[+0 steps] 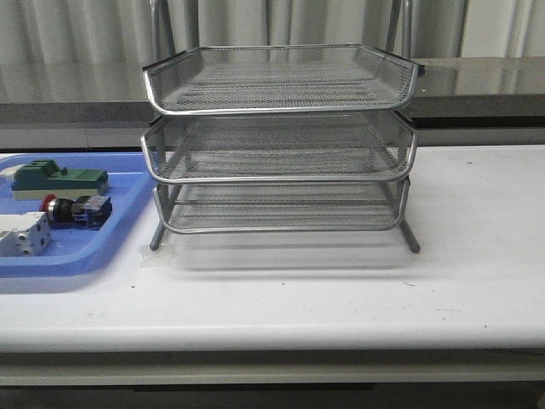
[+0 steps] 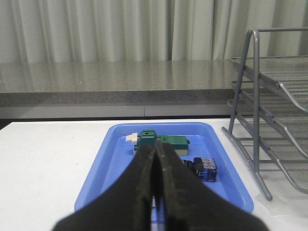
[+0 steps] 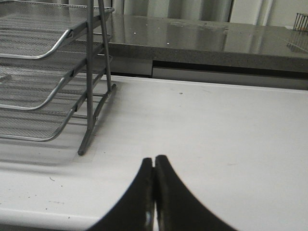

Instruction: Place button on rack with both arms

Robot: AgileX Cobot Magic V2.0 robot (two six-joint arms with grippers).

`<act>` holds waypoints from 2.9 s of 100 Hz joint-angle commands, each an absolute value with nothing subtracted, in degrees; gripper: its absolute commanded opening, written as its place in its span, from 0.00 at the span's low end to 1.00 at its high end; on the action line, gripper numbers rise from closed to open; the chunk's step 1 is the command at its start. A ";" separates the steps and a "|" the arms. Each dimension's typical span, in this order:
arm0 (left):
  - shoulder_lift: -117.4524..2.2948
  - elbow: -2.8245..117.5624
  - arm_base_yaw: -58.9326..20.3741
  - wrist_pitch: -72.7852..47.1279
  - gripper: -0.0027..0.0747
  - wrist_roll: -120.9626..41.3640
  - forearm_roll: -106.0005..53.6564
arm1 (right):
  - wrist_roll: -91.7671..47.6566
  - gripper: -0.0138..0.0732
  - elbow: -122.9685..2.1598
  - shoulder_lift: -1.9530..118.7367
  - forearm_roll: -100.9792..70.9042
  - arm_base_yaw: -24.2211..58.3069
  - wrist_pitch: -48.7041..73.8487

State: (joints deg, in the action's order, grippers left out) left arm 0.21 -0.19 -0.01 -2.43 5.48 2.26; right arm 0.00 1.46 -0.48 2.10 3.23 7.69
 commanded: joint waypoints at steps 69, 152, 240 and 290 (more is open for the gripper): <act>2.06 -2.18 -0.33 2.27 0.01 6.12 1.72 | 0.00 0.09 1.59 -1.27 2.51 2.98 1.08; 2.06 -2.18 -0.33 2.27 0.01 6.12 1.72 | 0.00 0.09 -23.45 10.91 -5.36 2.98 21.12; 2.06 -2.18 -0.33 2.27 0.01 6.12 1.72 | -0.85 0.26 -34.30 55.12 -43.93 3.44 16.73; 2.06 -2.18 -0.33 2.27 0.01 6.12 1.72 | -1.28 0.58 -36.24 68.24 -46.64 14.54 8.05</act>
State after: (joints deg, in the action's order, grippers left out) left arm 0.21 -0.19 -0.01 -2.43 5.48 2.26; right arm -0.43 -33.48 66.91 -45.63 12.83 12.52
